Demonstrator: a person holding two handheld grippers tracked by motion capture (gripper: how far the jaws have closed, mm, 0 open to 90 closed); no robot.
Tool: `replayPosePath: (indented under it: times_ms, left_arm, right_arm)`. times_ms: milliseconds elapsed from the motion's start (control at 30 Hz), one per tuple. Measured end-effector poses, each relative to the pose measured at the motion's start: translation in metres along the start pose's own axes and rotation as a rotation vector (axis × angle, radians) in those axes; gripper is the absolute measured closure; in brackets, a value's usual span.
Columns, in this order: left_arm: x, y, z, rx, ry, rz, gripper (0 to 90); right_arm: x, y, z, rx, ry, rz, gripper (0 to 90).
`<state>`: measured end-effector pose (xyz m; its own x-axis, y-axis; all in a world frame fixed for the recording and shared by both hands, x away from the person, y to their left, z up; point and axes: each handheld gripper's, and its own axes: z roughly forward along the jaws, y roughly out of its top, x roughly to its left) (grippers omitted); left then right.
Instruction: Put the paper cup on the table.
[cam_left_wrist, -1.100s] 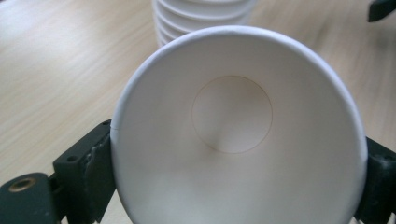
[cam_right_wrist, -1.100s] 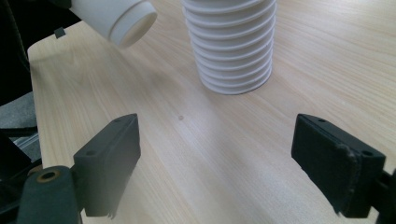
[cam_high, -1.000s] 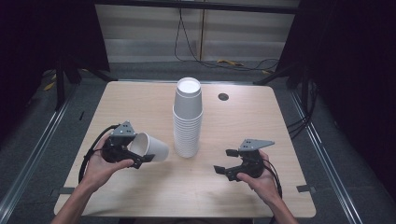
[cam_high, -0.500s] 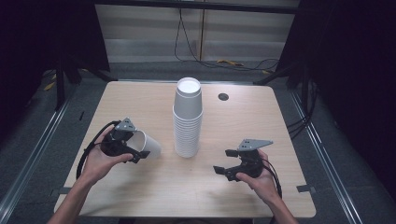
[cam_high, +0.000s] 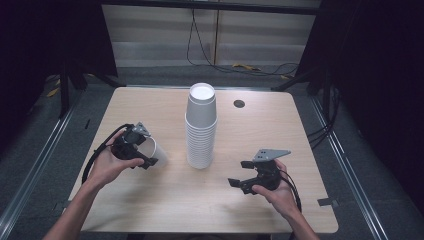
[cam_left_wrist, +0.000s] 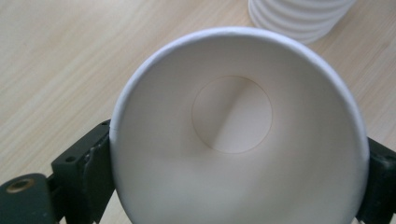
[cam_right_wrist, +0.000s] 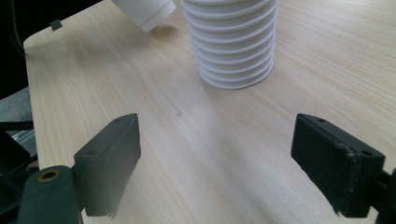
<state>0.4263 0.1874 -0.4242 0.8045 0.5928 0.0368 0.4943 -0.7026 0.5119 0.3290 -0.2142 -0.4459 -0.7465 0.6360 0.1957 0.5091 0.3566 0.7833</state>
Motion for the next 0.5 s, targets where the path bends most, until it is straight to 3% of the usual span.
replayPosePath:
  times_ms: [167,300,500]
  left_arm:
    - [0.008,0.005,0.004,0.032,-0.006,-0.005,7.5]
    - [0.008,0.007,0.004,0.074,0.020,0.044,7.4]
    - [0.008,0.012,0.010,0.091,0.015,0.052,6.4]
  right_arm:
    - [-0.001,0.000,0.001,0.008,-0.004,0.007,15.9]
    - [-0.002,-0.001,0.000,0.007,-0.007,0.013,15.9]
    - [-0.001,-0.002,0.003,0.022,-0.002,0.009,15.9]
